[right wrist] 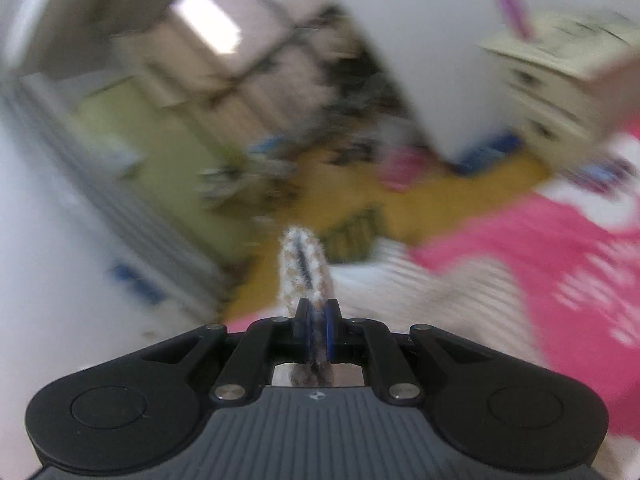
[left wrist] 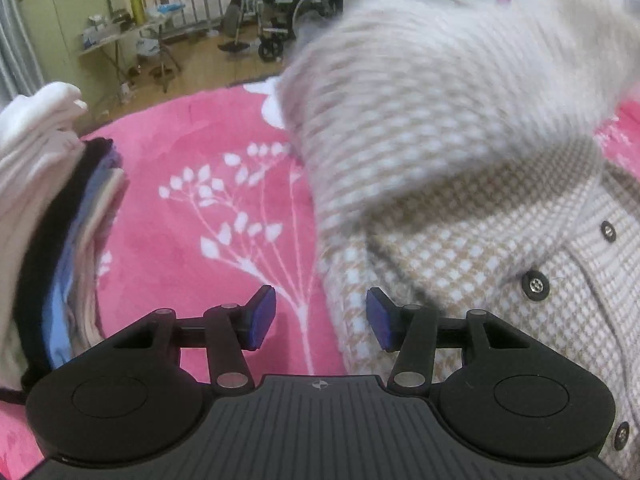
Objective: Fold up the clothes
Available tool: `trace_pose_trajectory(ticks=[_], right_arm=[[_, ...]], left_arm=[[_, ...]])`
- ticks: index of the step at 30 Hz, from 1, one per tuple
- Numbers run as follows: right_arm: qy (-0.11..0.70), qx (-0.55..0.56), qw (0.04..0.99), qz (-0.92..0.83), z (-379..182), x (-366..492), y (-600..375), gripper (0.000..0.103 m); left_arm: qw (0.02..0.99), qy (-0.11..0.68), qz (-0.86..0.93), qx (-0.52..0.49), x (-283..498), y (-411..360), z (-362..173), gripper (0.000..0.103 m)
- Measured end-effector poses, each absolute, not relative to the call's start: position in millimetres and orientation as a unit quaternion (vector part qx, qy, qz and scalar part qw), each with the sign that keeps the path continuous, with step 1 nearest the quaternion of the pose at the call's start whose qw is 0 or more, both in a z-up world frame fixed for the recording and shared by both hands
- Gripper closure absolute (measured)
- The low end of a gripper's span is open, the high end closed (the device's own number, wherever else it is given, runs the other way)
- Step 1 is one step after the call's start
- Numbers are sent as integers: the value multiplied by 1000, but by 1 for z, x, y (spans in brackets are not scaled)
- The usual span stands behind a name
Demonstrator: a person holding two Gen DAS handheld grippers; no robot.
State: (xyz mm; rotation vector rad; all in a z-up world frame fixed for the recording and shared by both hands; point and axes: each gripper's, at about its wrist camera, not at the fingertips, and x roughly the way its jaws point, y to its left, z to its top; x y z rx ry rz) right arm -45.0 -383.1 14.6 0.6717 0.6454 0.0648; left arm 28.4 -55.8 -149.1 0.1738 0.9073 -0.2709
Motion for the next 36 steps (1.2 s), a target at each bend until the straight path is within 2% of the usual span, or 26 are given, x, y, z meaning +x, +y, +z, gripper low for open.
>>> trace_pose_trajectory(ticks=[5,9,11,14,18,21,25,29,32,36], right_arm=[[393,338,850,-91,-101,-40,-434,96],[347,346,870,-53,-91,-48,-435,96],[349,315,881,-53,-87,-44,-430,93],[391,261,874,-125,-96,-34,-438,68],[331,262,886,-192,-78,-55,-443,68],[318,206,919,-106,-47,-35,-402,68],[350,104,924,109,-16,36,-302,64],[423,93,863,260,-18,123,-193,61],[507,100,819,251,-46,194,-142,59],[610,210,731,222,-110,257,-136,57]], left_arm=[[873,456,-140,103,28,-71,-159,52],[867,464,-141,115,23,-75,-163,52],[867,463,-144,114,22,-75,-163,52],[870,453,-154,115,23,-77,-160,52],[871,434,-180,140,29,-84,-159,51],[871,424,-188,163,39,-91,-166,51],[878,421,-169,150,52,-89,-170,53],[880,429,-162,124,53,-82,-169,63],[883,424,-160,121,51,-79,-171,65],[883,427,-164,107,52,-74,-175,65]])
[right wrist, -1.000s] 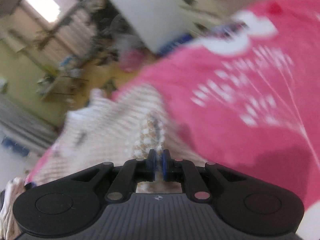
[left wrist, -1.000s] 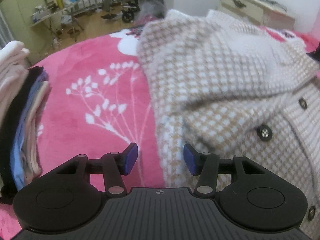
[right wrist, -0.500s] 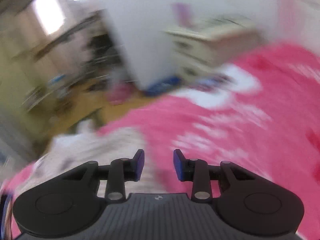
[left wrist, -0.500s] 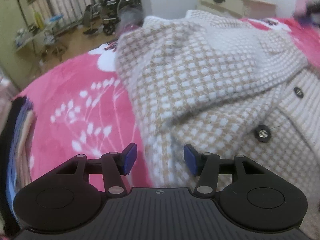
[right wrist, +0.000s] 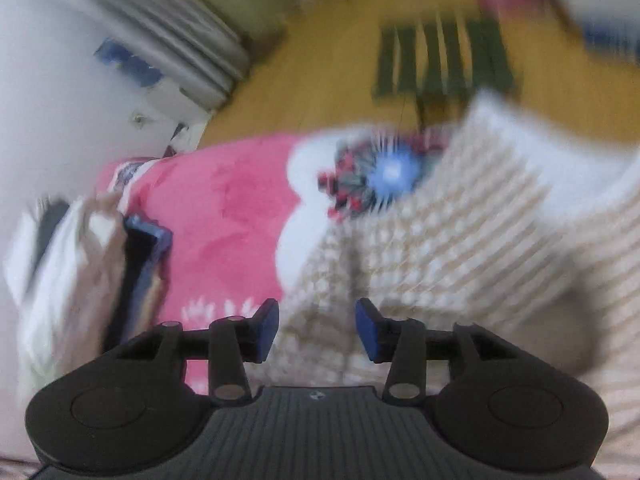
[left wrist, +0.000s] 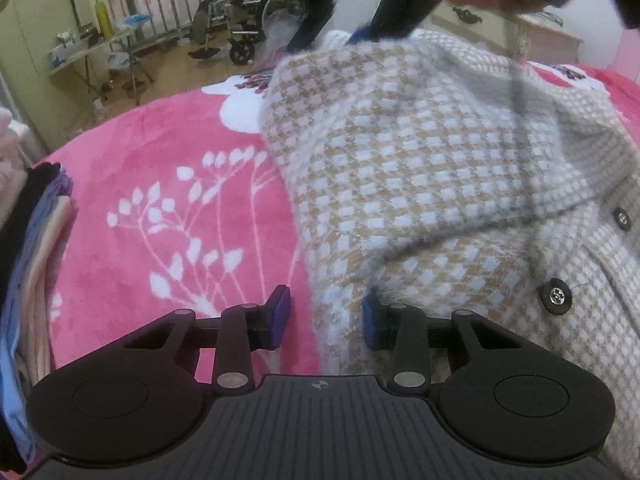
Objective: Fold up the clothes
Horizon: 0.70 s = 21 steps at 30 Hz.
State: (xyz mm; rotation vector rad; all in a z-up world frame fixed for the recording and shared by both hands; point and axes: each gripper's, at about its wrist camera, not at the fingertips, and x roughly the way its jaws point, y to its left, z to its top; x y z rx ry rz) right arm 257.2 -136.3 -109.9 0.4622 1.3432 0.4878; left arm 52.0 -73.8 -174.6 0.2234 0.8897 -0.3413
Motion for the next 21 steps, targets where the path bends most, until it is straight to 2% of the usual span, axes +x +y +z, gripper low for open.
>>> trace_pose_trajectory(ticks=[3,5,7,10,14,18,21], right_arm=[[669,229,663,248,-149,265,-129,57],[675,226,646,274,-155,265,-125,59],[636,285,639,325,-143,265,-128,63],[521,339,679,391,-104,264,-137,63],[466,345,721,379,-89,258,-155,64],[524,330,722,308,-107,259,-174,55],[583,298,703,276,-133,258,-173,54]], left_arm=[[881,428,-170,105,51,-70,-178,65],[882,425,-175,103,50,-67,-180,65],[883,421,-178,102,48,-65,-181,65],[884,420,-180,100,46,-64,-182,65],[883,423,-181,94,46,-62,-181,65],[883,424,-179,93,46,-60,-181,65],[883,425,-177,92,45,-58,-180,65]])
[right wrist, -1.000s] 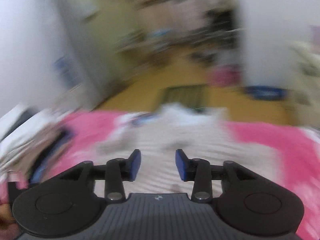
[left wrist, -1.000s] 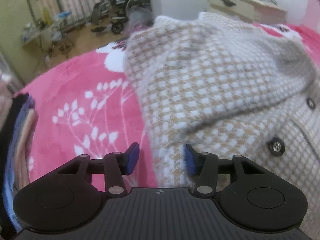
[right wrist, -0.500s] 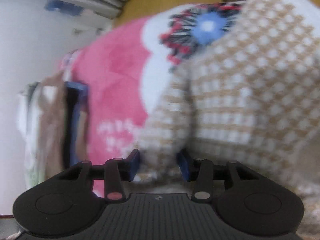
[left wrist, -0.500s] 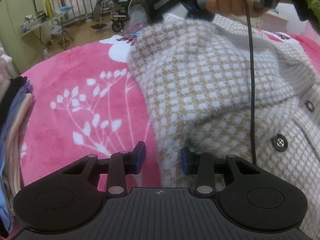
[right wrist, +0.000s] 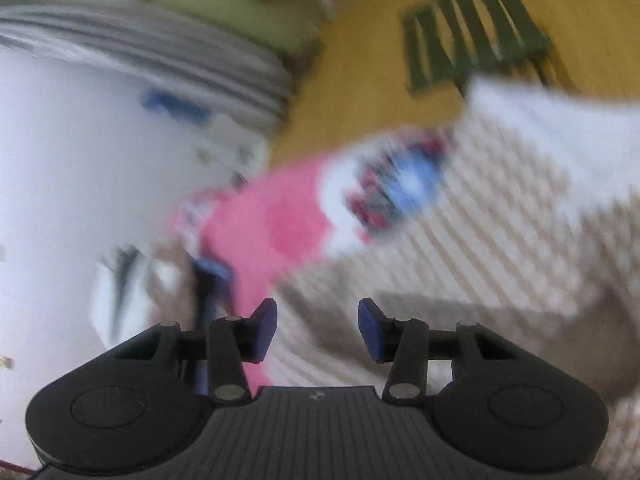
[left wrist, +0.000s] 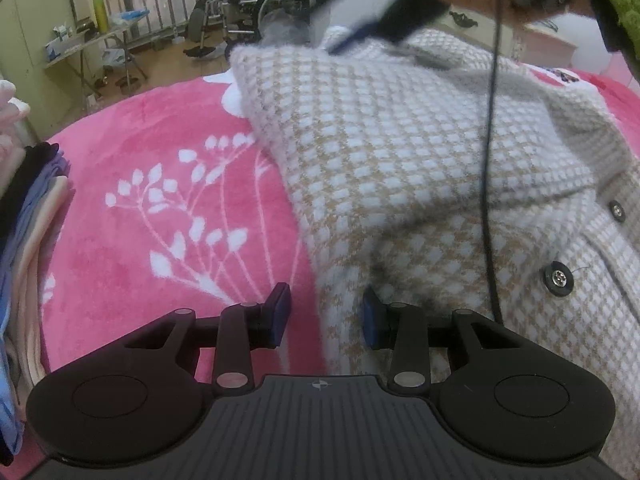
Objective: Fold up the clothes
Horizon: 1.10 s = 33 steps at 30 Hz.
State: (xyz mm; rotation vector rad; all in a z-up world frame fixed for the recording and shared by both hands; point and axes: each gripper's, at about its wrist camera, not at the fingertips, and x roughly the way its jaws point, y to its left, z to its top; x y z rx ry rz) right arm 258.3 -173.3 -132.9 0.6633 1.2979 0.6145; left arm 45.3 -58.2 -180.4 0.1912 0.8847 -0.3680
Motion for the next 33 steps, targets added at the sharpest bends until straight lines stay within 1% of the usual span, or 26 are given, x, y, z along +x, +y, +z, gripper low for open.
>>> trace_pose_trajectory(ticks=[2,3,5,8,10,13,14,15,16,17,18,21,22,24,26,27,28,29,31,32,33], right_arm=[[601,266,695,291,-145,255,-156,56],[593,252,701,305,-145,250,-145,71],[558,232,718,346,-138,245,-124,93],[497,209,742,399,-129,238,-94,97],[494,206,750,389,-140,239,-77,97],[501,148,779,347,-165,238,-57,97],[496,157,782,344,-164,237,-60,93],[497,177,780,336,-161,237,-65,87],[495,190,781,330,-152,235,-77,81],[483,191,791,324,-141,232,-87,71],[464,183,805,321,-128,227,-99,70],[413,181,836,313,-85,200,-144,69],[399,181,844,308,-73,186,-159,68],[373,180,863,290,-51,150,-191,63],[361,183,881,247,-44,109,-229,63],[357,190,889,216,-45,89,-246,63],[357,209,893,179,-49,70,-267,63],[356,228,895,143,-53,50,-287,63],[357,263,894,65,-65,14,-328,63],[363,287,886,23,-77,-1,-346,60],[369,310,876,-19,-88,-15,-364,60]], left_arm=[[884,427,-172,85,44,-56,-180,66],[884,428,-169,77,43,-54,-179,68],[886,430,-161,66,40,-50,-178,70],[888,431,-151,52,35,-45,-178,75],[889,431,-147,42,33,-41,-178,76],[890,431,-145,28,30,-36,-178,77],[890,431,-144,23,29,-35,-177,77],[890,432,-144,18,29,-33,-177,78],[890,432,-143,12,28,-31,-177,78],[890,433,-145,9,27,-30,-176,78],[888,434,-149,7,26,-28,-175,78],[885,434,-166,8,28,-24,-168,77],[889,424,-171,23,29,-26,-165,77],[896,403,-182,52,30,-30,-160,72],[899,389,-187,71,38,-39,-157,69],[900,383,-190,81,42,-43,-156,69],[902,382,-187,78,46,-44,-156,71],[906,377,-177,72,49,-44,-156,86],[907,386,-156,66,51,-42,-161,88],[905,394,-147,68,51,-41,-165,88],[901,401,-144,81,50,-42,-169,88]])
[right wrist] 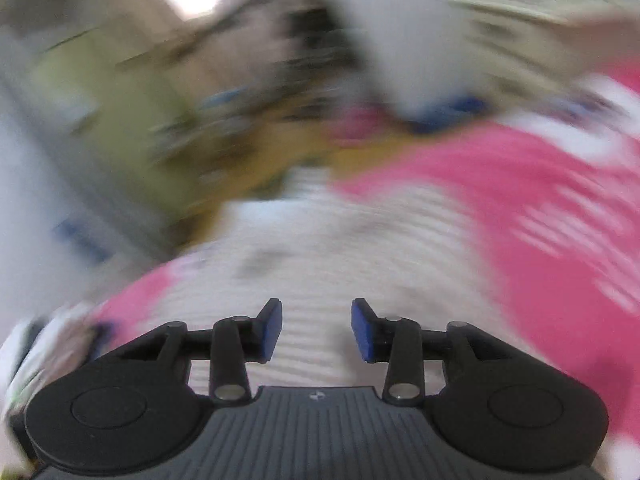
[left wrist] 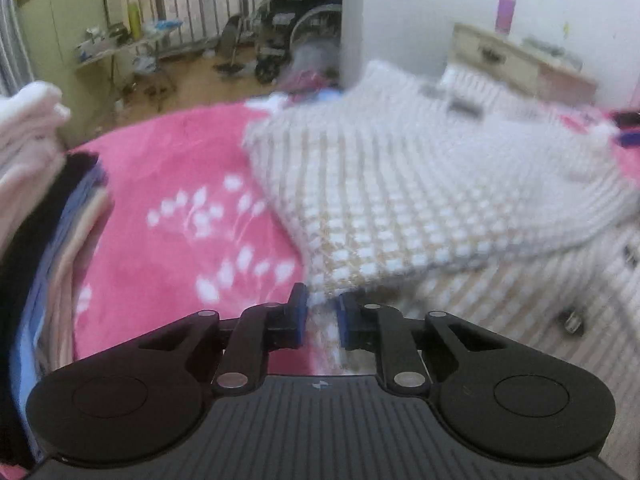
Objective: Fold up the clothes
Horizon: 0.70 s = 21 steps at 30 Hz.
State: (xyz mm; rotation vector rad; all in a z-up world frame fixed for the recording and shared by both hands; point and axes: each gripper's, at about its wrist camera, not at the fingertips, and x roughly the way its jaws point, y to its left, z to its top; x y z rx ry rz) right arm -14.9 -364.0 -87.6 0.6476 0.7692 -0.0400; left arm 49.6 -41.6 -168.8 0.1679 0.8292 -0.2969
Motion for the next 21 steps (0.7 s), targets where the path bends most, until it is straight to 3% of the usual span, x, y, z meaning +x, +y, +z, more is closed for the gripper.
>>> trace_pose_trajectory(ticks=[5,7,9,11,13,15,19,21], right_arm=[[350,407,840,-80,-119,-40,-413,60],[352,403,843,-63,-117,-31,-414,59],[361,389,846,-45,-119,-23,-407,50],[376,372,849,-23,-123,-13,-395,50],[384,347,855,-6,-126,-7,-383,54],[386,292,875,9,-118,-2,-364,91],[375,195,906,2,-106,-10,-342,92],[399,148,905,-16,-119,-8,-336,84]], left_arm=[[902,393,-155,91,29,-31,-153,85],[910,368,-165,98,17,-33,-141,82],[916,339,-187,107,6,-38,-129,75],[911,308,-230,148,-3,-59,-125,69],[905,280,-260,187,-5,-83,-126,69],[902,273,-283,177,2,-98,-127,69],[905,282,-289,133,22,-109,-124,69],[906,296,-273,126,36,-109,-127,69]])
